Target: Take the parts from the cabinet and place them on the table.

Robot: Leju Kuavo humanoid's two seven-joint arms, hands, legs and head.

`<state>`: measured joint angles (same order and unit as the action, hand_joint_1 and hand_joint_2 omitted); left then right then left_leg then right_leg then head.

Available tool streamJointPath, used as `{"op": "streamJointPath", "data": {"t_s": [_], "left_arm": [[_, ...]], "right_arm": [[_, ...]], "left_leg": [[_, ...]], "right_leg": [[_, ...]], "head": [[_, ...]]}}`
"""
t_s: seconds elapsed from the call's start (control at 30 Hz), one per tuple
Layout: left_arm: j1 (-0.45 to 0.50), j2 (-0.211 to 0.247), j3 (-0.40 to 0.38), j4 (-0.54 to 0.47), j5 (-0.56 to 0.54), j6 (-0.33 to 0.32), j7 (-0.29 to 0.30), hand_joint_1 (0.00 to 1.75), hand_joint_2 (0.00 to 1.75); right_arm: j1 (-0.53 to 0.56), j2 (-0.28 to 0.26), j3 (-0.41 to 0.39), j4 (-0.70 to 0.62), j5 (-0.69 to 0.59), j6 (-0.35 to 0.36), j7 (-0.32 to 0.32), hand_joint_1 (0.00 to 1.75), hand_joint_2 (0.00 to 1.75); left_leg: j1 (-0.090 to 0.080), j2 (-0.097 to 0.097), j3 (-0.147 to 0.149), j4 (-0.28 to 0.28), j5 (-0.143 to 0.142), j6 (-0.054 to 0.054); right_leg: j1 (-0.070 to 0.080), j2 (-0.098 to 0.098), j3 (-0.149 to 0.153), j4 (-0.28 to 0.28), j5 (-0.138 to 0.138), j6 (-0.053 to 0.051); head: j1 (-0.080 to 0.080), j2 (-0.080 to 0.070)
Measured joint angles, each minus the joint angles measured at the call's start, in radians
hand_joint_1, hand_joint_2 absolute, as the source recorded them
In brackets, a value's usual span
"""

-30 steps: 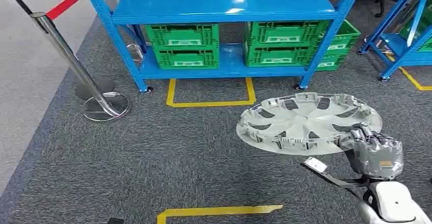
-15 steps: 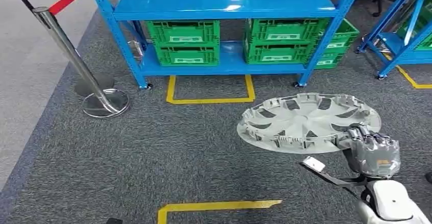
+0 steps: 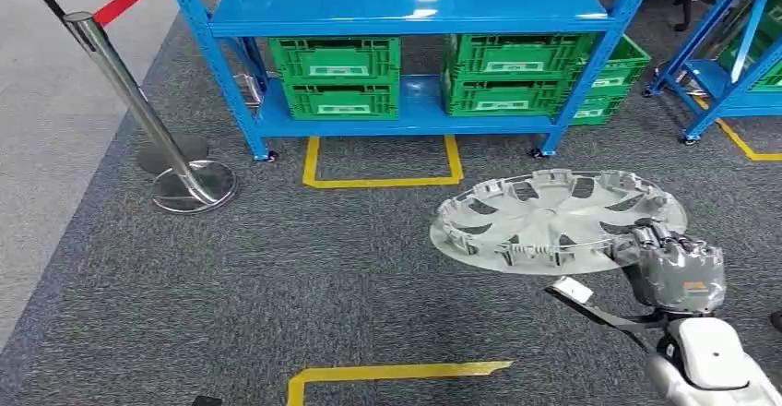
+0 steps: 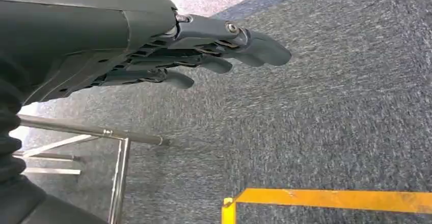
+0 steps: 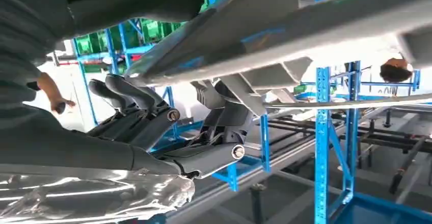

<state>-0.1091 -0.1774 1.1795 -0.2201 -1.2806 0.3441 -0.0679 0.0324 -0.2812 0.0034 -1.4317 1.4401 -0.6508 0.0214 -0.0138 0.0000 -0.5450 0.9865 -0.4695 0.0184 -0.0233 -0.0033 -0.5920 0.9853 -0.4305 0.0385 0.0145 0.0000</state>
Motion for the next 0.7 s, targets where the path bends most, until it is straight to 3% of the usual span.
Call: {"op": "streamJointPath", "data": {"t_s": [0.27,0.4,0.47,0.5,0.53,0.6,0.63,0.67,0.7], "left_arm": [[0.0,0.001,0.0,0.0,0.0,-0.005,0.0,0.0,1.75],[0.0,0.003,0.0,0.0,0.0,-0.005,0.0,0.0,1.75],[0.0,0.004,0.0,0.0,0.0,-0.005,0.0,0.0,1.75],[-0.001,0.003,0.0,0.0,0.0,-0.005,0.0,0.0,1.75],[-0.001,0.003,0.0,0.0,0.0,-0.006,0.0,0.0,1.75],[0.0,0.002,0.0,0.0,0.0,-0.008,0.0,0.0,1.75],[0.001,0.002,0.0,0.0,0.0,-0.008,0.0,0.0,1.75],[0.002,0.001,0.0,0.0,0.0,-0.009,0.0,0.0,1.75],[0.003,0.001,0.0,0.0,0.0,-0.009,0.0,0.0,1.75]], "right_arm": [[-0.004,-0.009,-0.005,0.033,0.04,-0.012,0.011,1.75,1.75],[-0.005,-0.009,-0.009,0.043,0.07,-0.015,0.021,1.75,1.75],[-0.006,-0.009,-0.011,0.043,0.083,-0.016,0.026,1.75,1.75],[-0.005,-0.009,-0.013,0.044,0.087,-0.017,0.027,1.75,1.75],[-0.006,-0.009,-0.016,0.045,0.089,-0.02,0.028,1.75,1.75],[-0.006,-0.009,-0.022,0.047,0.093,-0.023,0.031,1.75,1.75],[-0.006,-0.009,-0.022,0.048,0.094,-0.024,0.03,1.75,1.75],[-0.005,-0.009,-0.022,0.049,0.094,-0.024,0.031,1.75,1.75],[-0.004,-0.009,-0.023,0.051,0.095,-0.024,0.03,1.75,1.75]], "left_leg": [[0.001,0.0,-0.001,0.0,0.001,-0.001],[-0.005,0.0,-0.007,0.008,0.0,0.011],[-0.002,-0.002,-0.005,-0.011,0.012,0.024],[0.004,-0.003,0.003,-0.022,0.023,0.025],[0.005,-0.005,0.001,-0.025,0.028,0.032],[0.004,-0.01,-0.005,-0.025,0.03,0.034],[0.004,-0.015,-0.008,-0.024,0.032,0.032],[0.004,-0.022,-0.01,-0.023,0.034,0.029],[0.005,-0.03,-0.01,-0.023,0.035,0.027]], "right_leg": [[0.001,0.0,-0.002,0.002,0.0,0.0],[-0.005,0.0,-0.003,-0.001,0.007,0.011],[-0.003,-0.004,0.001,-0.008,0.011,0.019],[-0.005,-0.001,-0.012,0.002,-0.002,0.018],[-0.004,0.0,-0.028,0.043,-0.041,0.017],[-0.005,0.001,-0.095,0.212,-0.129,0.02],[-0.005,0.001,-0.124,0.284,-0.158,0.022],[-0.006,0.001,-0.134,0.316,-0.163,0.023],[-0.007,0.001,-0.119,0.297,-0.146,0.025]], "head": [[0.0,0.0],[0.0,0.0],[-0.001,0.0],[0.0,0.0],[0.004,0.0],[0.003,0.0],[0.003,0.0],[0.004,0.0],[0.003,0.0]]}}
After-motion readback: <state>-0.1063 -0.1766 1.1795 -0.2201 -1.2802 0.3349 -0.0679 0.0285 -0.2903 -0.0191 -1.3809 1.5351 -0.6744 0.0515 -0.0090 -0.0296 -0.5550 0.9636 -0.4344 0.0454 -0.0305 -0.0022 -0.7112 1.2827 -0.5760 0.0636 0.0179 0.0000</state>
